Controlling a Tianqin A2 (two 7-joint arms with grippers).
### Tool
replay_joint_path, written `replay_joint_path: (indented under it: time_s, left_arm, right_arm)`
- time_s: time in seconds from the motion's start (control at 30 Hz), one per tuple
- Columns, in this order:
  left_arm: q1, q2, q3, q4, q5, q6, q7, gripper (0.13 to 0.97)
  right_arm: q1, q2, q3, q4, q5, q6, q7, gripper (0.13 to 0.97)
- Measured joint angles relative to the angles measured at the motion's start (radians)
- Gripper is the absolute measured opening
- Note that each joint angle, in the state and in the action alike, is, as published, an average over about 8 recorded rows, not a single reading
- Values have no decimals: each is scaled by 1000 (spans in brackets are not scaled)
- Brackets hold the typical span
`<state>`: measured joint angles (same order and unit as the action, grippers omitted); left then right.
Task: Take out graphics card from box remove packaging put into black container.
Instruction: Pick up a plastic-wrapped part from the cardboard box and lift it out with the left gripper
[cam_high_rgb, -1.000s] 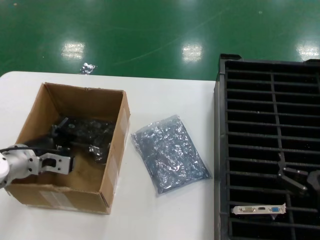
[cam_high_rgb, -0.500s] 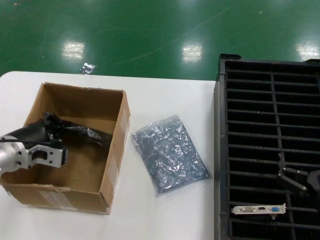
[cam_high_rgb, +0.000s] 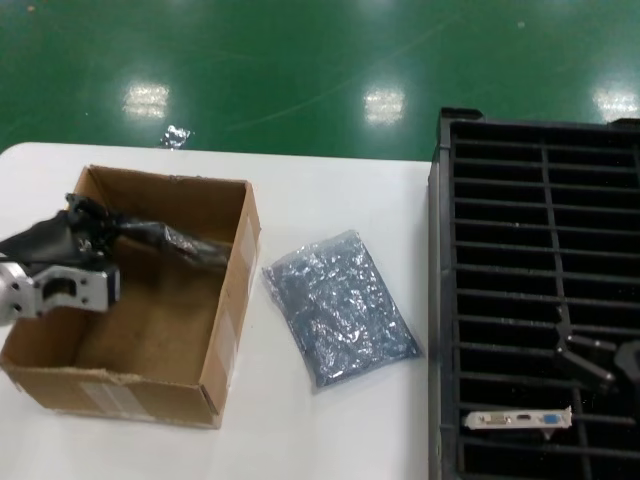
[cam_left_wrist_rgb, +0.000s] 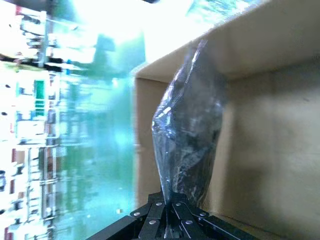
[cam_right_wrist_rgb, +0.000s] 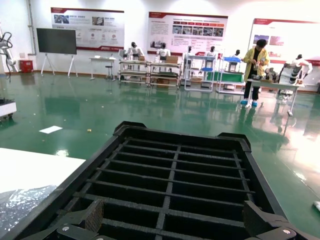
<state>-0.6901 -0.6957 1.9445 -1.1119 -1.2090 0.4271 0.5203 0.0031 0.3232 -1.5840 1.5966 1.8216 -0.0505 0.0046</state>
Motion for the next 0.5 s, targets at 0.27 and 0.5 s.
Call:
replay_joint_path:
  time_s: [0.27,0.5]
  left_arm:
    - [147,-77,-137,-273,38,3,-184,139]
    - [316,-158,-273,-523,12,34,-339,139]
  right_arm:
    - [0,0,0,0,0,0,0,966]
    - [0,0,0,0,0,0,0,966]
